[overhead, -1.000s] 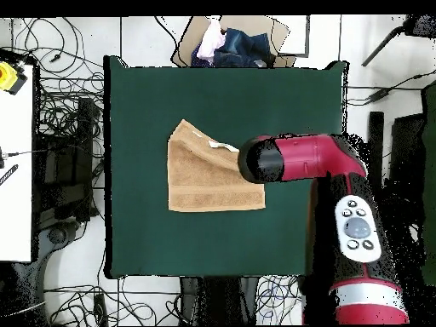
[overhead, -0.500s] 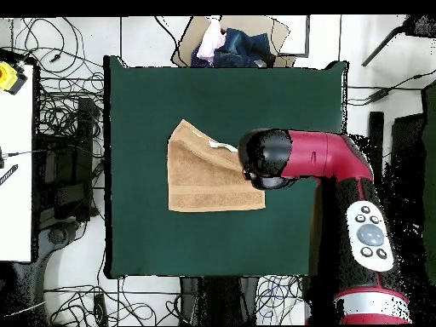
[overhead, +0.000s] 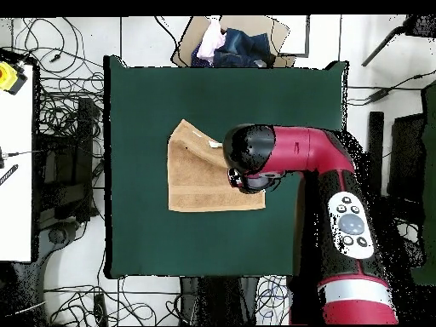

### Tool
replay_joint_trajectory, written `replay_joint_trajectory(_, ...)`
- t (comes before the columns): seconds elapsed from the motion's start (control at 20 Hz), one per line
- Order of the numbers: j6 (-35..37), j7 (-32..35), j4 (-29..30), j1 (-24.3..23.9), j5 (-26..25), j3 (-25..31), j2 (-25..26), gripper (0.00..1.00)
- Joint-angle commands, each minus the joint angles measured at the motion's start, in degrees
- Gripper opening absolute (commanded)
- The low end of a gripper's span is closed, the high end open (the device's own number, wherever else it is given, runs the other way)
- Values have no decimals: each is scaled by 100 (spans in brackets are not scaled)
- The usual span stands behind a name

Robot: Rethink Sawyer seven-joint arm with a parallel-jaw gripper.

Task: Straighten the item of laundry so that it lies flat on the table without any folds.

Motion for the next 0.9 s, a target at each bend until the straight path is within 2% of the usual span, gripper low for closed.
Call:
replay_joint_trajectory(0.05, 900, 921, -177, 458, 109, -68, 418, 0)
replay_joint_trajectory(0.6, 2354, 1356, -1136, 1163, -206, -632, 1185, 0)
replay_joint_trajectory(0.9, 2751, 1393, -1551, 1344, -330, -859, 1591, 0)
